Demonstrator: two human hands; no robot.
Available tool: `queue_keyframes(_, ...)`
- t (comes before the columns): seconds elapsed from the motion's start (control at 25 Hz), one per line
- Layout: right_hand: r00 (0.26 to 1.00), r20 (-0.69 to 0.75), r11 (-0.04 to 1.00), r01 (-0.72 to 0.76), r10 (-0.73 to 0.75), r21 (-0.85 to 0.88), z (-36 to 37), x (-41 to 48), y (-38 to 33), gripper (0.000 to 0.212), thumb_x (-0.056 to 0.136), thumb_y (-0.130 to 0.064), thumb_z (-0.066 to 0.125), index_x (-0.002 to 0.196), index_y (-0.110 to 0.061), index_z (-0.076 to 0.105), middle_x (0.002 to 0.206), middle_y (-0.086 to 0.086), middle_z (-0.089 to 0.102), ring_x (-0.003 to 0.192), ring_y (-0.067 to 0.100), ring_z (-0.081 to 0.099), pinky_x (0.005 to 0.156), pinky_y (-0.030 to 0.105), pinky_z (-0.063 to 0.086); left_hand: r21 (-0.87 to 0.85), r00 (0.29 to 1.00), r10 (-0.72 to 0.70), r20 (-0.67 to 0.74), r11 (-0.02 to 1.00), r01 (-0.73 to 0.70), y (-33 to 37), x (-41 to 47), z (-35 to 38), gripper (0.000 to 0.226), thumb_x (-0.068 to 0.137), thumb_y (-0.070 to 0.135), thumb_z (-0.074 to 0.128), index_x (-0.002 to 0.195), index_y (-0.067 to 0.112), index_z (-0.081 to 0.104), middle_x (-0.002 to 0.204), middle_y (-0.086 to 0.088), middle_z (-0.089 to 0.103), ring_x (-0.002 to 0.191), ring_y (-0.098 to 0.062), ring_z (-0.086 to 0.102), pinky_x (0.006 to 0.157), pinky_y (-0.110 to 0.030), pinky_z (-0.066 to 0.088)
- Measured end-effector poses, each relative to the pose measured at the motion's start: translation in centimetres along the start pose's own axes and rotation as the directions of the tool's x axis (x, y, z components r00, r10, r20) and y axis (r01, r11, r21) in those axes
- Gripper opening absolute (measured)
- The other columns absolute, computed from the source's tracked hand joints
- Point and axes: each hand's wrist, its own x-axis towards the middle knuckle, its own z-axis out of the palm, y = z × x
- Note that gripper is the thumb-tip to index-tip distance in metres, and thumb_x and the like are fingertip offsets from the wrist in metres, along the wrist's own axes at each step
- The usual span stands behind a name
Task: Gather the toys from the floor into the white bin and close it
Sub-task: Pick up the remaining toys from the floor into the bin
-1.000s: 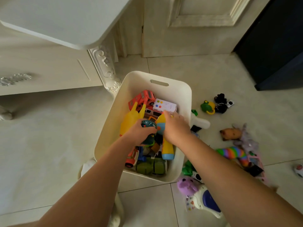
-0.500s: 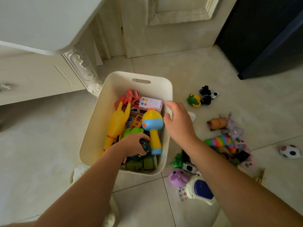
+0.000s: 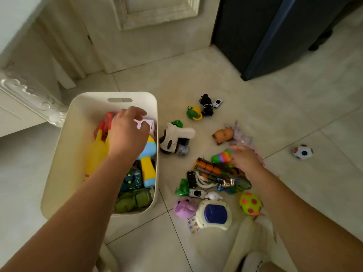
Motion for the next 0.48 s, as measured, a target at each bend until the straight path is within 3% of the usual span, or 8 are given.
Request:
queue_keyframes(0.08,1.000,0.015,0.999,0.010,-0.009,-0.038,-0.2,0.7,2.1,0.027,0.086,-0.004,0.052,0.096,-0.023,0.068,0.107,0.008,0.063,0.089,0.022,0.062,0.079,0.029,0.050,-0.120,0.989,0.098,0.111,0.989,-0.084,4.2,-1.0,1.9,0.026,0.086,0.010,0.054,0.107,0.019,0.064,0.101,0.004,0.060,0.085,-0.012,0.057,0.075,-0.024,0.043)
queue_keyframes(0.2,0.994,0.110,0.966,0.051,-0.024,-0.254,0.2,1.5,4.2,0.033,0.089,-0.001,0.049,0.111,-0.018,0.067,0.112,0.001,0.060,0.098,0.021,0.059,0.080,0.025,0.049,-0.208,0.902,0.081,0.424,0.978,0.010,6.5,-3.3,7.3,0.029,0.090,0.011,0.051,0.113,0.025,0.063,0.107,0.007,0.058,0.082,-0.005,0.056,0.072,-0.019,0.043)
queue_keyframes(0.28,0.975,0.220,0.872,0.139,-0.037,-0.469,0.8,1.5,5.0,0.045,0.085,-0.005,0.055,0.126,-0.023,0.059,0.123,0.004,0.057,0.111,0.023,0.057,0.092,0.031,0.049,-0.157,0.778,0.016,0.628,0.982,0.107,5.9,-4.5,11.0,0.032,0.093,0.013,0.049,0.121,0.026,0.059,0.123,0.004,0.057,0.099,-0.011,0.058,0.082,-0.021,0.044)
queue_keyframes(0.36,0.957,0.284,0.748,0.233,-0.062,-0.622,1.7,1.1,5.7,0.063,0.080,-0.016,0.066,0.139,-0.027,0.046,0.130,0.007,0.048,0.123,0.028,0.047,0.099,0.037,0.045,-0.060,0.664,-0.085,0.743,0.979,0.193,4.7,-5.4,14.1,0.034,0.095,0.014,0.047,0.126,0.023,0.055,0.128,-0.001,0.056,0.102,-0.019,0.059,0.080,-0.021,0.045)
queue_keyframes(0.48,0.940,0.320,0.554,0.329,-0.116,-0.765,2.7,0.2,5.9,0.086,0.078,-0.034,0.071,0.149,-0.031,0.022,0.139,0.007,0.038,0.132,0.031,0.033,0.107,0.045,0.035,0.051,0.615,-0.186,0.766,0.972,0.230,3.6,-6.5,16.9,0.029,0.095,0.013,0.045,0.122,0.017,0.056,0.116,-0.008,0.062,0.093,-0.018,0.057,0.076,-0.022,0.043)
